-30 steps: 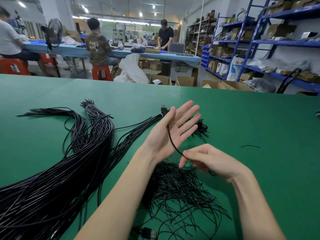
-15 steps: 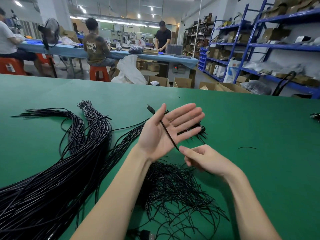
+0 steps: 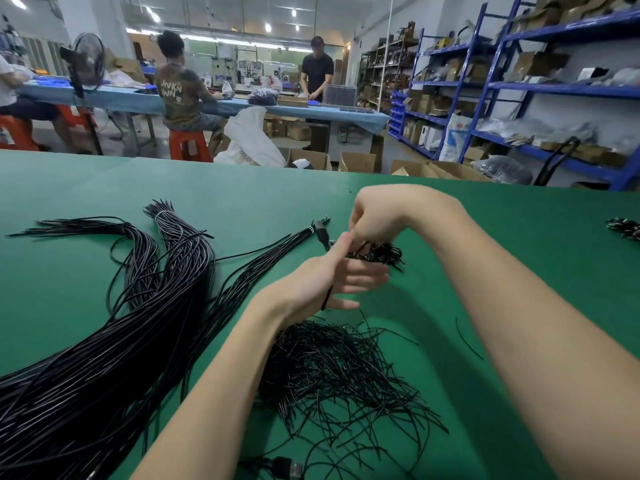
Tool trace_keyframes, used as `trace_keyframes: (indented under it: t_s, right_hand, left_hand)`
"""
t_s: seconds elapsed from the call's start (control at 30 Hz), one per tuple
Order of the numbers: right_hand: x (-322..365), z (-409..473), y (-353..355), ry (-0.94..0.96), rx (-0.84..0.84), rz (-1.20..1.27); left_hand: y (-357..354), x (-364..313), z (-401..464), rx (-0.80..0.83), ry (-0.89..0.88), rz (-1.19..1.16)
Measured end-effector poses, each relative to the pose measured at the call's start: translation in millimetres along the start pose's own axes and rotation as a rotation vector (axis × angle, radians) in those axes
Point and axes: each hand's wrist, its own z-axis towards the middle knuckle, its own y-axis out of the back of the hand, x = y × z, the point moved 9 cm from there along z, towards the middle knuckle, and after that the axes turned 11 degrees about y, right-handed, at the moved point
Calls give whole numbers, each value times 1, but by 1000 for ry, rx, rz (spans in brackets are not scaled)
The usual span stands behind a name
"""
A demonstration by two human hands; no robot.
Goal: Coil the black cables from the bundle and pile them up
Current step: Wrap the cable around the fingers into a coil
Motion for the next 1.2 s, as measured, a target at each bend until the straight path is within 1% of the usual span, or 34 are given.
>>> trace_keyframes:
  t_s: [0.13, 0.2, 0.23, 0.27, 0.33, 0.37, 0.43, 0.5, 0.6, 0.7, 0.77, 0.83, 0.93, 1.0, 1.1, 1.13, 1.2]
  right_hand:
    - [10, -8, 13, -62, -183, -16]
    - [9, -16, 13, -69, -308, 74]
    - [7, -20, 7, -54, -361, 201]
    - [8, -23, -3, -21, -391, 386]
    - [12, -26, -29, 72, -399, 818]
    - [13, -27, -41, 108, -394, 975]
    - [7, -27, -68, 125, -340, 1204]
    - [1, -27, -97, 104, -205, 1295]
    - [-8, -28, -125, 110, -62, 1242]
    - [-13, -28, -128, 143, 9, 1108]
    - [-16, -30, -125, 145, 61, 954]
    - [-24, -32, -114, 124, 87, 738]
    - [-36, -27, -80, 126, 22, 382]
    - [-34, -20, -54, 151, -12, 223]
    - [-23, -10, -25, 129, -24, 6]
    - [-20, -7, -19, 111, -35, -56]
    - [-11, -5, -11, 83, -96, -104]
  left_hand:
    - [20, 2, 4, -97, -77, -42]
    - [31, 0, 4, -203, -130, -82]
    - [38, -2, 3, -271, -158, -101]
    - [43, -5, 2, -324, -189, -137]
    - [50, -11, -1, -349, -249, -284]
    - [51, -15, -3, -332, -277, -370]
    - [49, -23, -7, -267, -326, -522]
    - [45, -30, -13, -159, -375, -659]
    - [35, -38, -21, -9, -411, -747]
    - [24, -44, -28, 138, -414, -724]
    - [18, -45, -32, 220, -394, -690]
    - [12, -43, -37, 286, -344, -634]
    - [-3, -32, -37, 361, -194, -486]
    - [-13, -19, -30, 325, -65, -322]
    - [-10, 1, -15, 145, 90, -77]
    - [-5, 4, -11, 63, 104, -20]
    - [12, 4, -7, -125, 60, 11]
